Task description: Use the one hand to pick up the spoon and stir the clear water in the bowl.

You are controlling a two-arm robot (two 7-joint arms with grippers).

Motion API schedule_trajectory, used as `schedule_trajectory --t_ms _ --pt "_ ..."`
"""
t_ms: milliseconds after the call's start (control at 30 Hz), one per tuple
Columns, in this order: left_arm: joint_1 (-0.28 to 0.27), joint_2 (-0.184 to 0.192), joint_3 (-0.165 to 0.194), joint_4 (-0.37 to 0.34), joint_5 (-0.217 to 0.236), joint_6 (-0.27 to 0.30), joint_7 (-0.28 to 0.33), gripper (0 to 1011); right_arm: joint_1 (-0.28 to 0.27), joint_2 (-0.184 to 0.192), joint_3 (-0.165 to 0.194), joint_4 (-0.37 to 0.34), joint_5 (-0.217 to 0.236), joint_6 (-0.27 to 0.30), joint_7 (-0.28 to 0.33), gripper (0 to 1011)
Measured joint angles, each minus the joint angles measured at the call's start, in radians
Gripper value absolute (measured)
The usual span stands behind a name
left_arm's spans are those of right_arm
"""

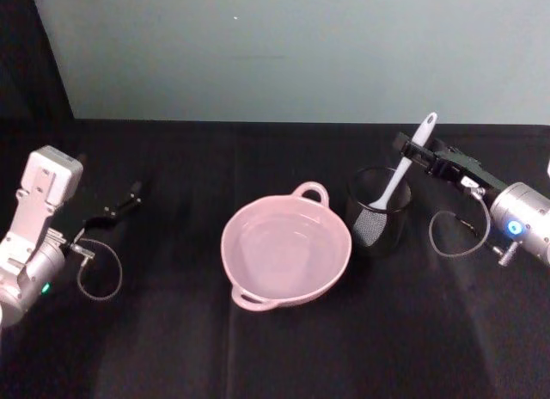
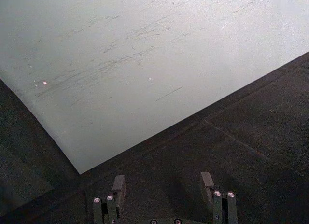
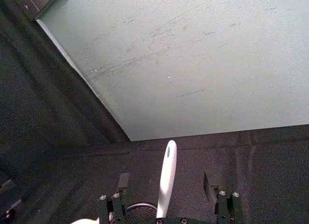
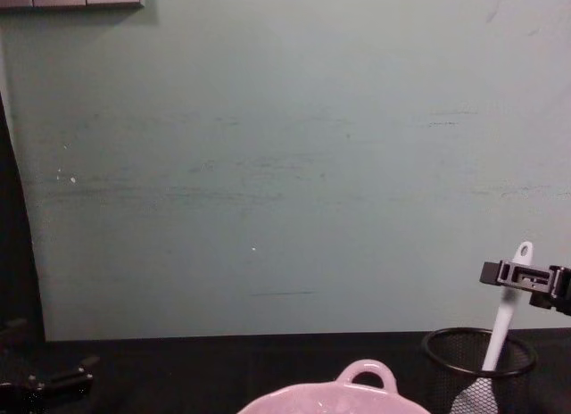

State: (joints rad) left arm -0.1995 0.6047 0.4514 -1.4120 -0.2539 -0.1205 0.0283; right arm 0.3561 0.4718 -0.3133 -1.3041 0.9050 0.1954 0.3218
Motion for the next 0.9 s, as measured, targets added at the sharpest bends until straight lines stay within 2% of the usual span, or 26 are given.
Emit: schedule_trajectory --t_ms 67,333,467,567,600,733,767,800,900 --pt "0.0 0.0 0.0 0.0 0.0 0.0 0.0 1011 0.0 0.0 0.0 -0.001 0.0 0.001 0.0 954" --pt "0.0 0.0 0.0 0.0 0.0 0.0 0.0 1011 -0.001 0.001 0.001 -0.002 0.001 0.002 0.0 743" --pt "0.0 0.0 0.0 0.0 0.0 0.0 0.0 1011 -0.001 0.001 0.002 -0.002 0.001 0.003 0.0 593" --pt "0.0 0.0 0.0 0.0 0.0 0.0 0.0 1011 -0.002 0.001 0.002 -0.003 0.001 0.003 0.0 504" --pt "0.0 0.0 0.0 0.0 0.0 0.0 0.0 1011 -0.002 0.001 0.002 -0.003 0.001 0.003 0.0 504" --pt "0.0 0.0 0.0 0.0 0.0 0.0 0.0 1011 -0.002 0.002 0.002 -0.003 0.001 0.003 0.0 343" --pt "0.0 0.0 0.0 0.0 0.0 0.0 0.0 1011 -0.002 0.002 0.002 -0.003 0.001 0.003 0.0 332" --pt "0.0 0.0 0.0 0.0 0.0 0.0 0.0 1011 -0.002 0.002 0.002 -0.003 0.001 0.004 0.0 263" --pt "0.0 0.0 0.0 0.0 0.0 0.0 0.0 1011 -0.002 0.002 0.002 -0.003 0.001 0.004 0.0 189"
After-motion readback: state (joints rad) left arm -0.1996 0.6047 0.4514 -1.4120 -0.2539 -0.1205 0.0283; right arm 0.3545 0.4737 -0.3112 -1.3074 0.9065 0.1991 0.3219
